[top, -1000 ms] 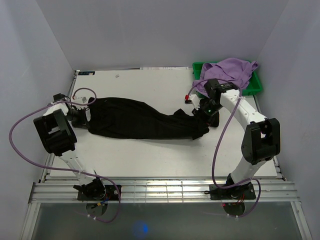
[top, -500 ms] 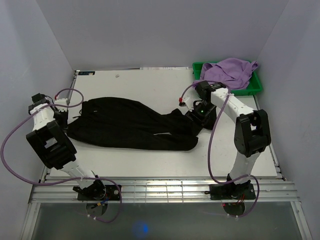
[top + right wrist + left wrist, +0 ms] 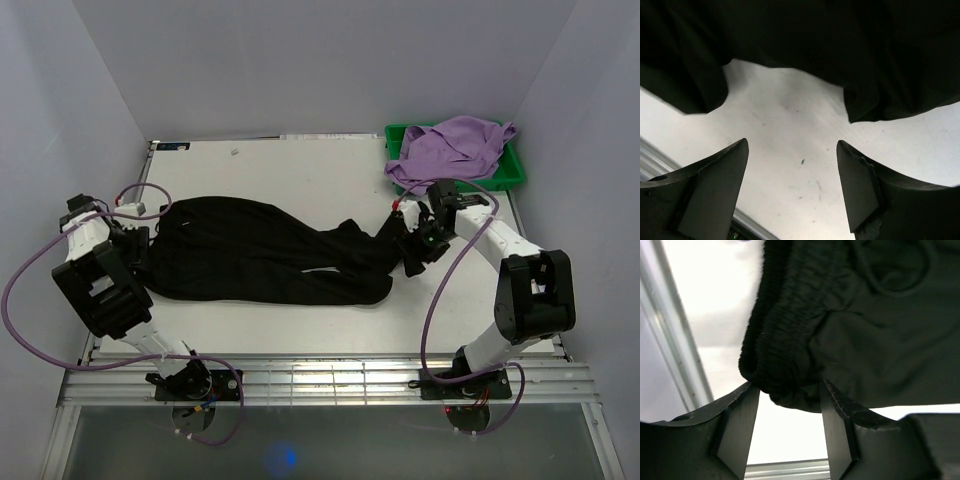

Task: Fold and stack the trousers
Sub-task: Flatten the trousers out

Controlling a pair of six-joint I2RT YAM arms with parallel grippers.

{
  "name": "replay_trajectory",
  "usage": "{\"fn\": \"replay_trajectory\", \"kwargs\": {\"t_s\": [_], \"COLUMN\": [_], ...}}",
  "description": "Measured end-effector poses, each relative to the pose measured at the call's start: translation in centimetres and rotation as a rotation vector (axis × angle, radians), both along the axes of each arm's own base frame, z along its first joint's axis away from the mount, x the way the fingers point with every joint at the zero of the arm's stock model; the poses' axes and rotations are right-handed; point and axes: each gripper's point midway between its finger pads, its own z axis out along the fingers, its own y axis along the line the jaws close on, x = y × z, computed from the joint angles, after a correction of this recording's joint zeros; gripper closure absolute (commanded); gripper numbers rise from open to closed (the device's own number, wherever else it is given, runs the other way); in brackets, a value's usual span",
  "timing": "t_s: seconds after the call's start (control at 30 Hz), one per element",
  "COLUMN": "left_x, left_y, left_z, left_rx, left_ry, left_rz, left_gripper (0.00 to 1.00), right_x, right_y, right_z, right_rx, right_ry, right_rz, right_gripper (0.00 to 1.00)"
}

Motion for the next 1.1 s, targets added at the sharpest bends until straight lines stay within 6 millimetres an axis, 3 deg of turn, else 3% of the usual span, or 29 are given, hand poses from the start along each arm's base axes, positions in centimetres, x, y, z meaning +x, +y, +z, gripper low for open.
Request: {"fn": "replay_trajectory", "kwargs": {"t_s": [0.1, 0.17, 0.4, 0.6, 0.63, 0.7, 0.73, 0.8, 0.83, 0.97, 1.03, 1.1], "left_x": [0.8, 1.3, 2.0, 2.8, 2.9, 3.2, 3.3, 3.5, 3.5, 3.8, 3.7, 3.6], "left_y": [-0.7, -1.2, -2.7, -4.4, -4.7, -5.1, -5.2, -5.5, -5.5, -5.6, -5.6, -5.8], "left_z": [0.9, 1.6, 2.5, 2.4, 2.4, 2.2, 2.1, 1.8, 1.7, 1.4, 1.1, 0.8], "left_rx": [-0.040, -0.063, -0.127, -0.160, -0.167, -0.181, -0.188, -0.202, -0.208, -0.216, -0.218, -0.223], "left_ry": [-0.042, -0.071, -0.114, -0.128, -0.130, -0.133, -0.132, -0.128, -0.126, -0.133, -0.133, -0.130], "left_rz": [-0.022, -0.037, -0.066, -0.104, -0.107, -0.110, -0.109, -0.108, -0.104, -0.101, -0.101, -0.101], "left_gripper": [0.36, 0.36, 0.35, 0.35, 0.35, 0.36, 0.36, 0.37, 0.37, 0.38, 0.39, 0.40], "right_x": [0.9, 2.5, 8.6, 9.2, 9.3, 9.3, 9.3, 9.3, 9.2, 8.8, 8.9, 9.9], "right_y": [-0.4, -0.4, -1.2, -1.4, -1.3, -1.1, -1.0, -0.6, -0.4, 0.5, 1.3, 2.3], "right_z": [-1.8, -2.1, -2.0, -2.9, -2.9, -3.0, -3.1, -3.3, -3.3, -1.6, 1.3, 6.1], "right_rx": [-0.032, -0.040, -0.093, -0.121, -0.123, -0.126, -0.126, -0.119, -0.114, -0.066, -0.012, 0.057], "right_ry": [-0.049, -0.116, -0.355, -0.395, -0.401, -0.411, -0.411, -0.399, -0.386, -0.378, -0.419, -0.504], "right_rz": [-0.040, -0.064, -0.115, -0.083, -0.069, -0.035, -0.016, 0.014, 0.021, 0.038, 0.030, 0.015], "right_gripper": [0.19, 0.11, 0.12, 0.10, 0.18, 0.44, 0.68, 0.88, 0.92, 0.92, 0.92, 0.92]}}
